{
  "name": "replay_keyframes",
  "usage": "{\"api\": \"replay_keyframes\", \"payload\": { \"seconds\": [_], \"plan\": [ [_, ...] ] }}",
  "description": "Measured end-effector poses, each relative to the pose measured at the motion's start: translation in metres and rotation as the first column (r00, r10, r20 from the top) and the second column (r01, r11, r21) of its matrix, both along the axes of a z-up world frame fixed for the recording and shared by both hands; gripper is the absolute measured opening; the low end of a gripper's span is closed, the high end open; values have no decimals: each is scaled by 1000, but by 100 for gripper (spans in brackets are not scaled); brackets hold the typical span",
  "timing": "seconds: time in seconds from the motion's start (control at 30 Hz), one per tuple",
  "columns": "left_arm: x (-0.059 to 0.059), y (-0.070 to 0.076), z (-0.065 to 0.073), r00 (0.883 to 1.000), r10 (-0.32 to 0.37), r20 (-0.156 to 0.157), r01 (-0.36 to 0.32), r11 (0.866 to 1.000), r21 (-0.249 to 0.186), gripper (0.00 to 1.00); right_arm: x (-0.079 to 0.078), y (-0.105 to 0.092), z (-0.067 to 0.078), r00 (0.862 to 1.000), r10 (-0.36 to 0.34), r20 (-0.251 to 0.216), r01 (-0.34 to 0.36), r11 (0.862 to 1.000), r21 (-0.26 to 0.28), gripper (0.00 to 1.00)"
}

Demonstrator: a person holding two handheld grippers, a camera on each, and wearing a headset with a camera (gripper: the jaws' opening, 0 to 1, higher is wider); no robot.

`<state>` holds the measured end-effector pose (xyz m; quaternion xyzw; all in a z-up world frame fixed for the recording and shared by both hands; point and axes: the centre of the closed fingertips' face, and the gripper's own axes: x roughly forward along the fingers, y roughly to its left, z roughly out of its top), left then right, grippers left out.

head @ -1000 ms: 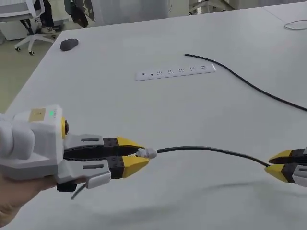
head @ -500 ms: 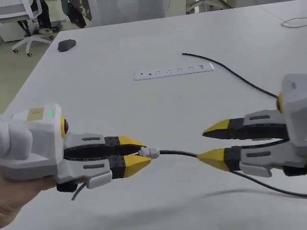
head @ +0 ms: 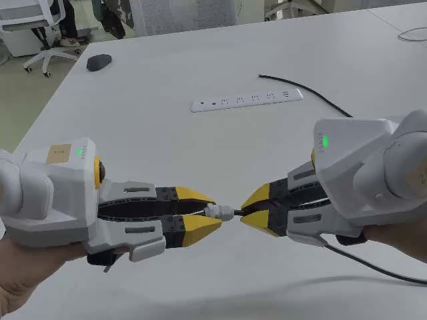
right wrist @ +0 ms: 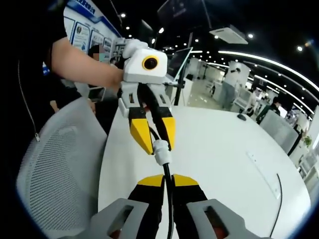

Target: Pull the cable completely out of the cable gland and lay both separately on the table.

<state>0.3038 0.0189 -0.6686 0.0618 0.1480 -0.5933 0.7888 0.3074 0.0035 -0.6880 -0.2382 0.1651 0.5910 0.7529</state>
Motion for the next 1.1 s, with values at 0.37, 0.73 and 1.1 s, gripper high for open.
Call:
{"api": "replay_keyframes", "payload": {
  "seconds": [0.37,0.73,1.1],
  "plan": [
    [5,10,9,998,31,62,-31,999,6,15,24,-66,-8,985,-170,6,170,984,-49,0],
    [8,16,8,995,45,84,-47,999,24,15,33,-110,-28,954,-298,-23,295,951,-97,0],
    [11,19,3,995,64,78,-67,997,38,15,27,-123,-55,947,-318,-52,308,941,-140,0]
  ]
}}
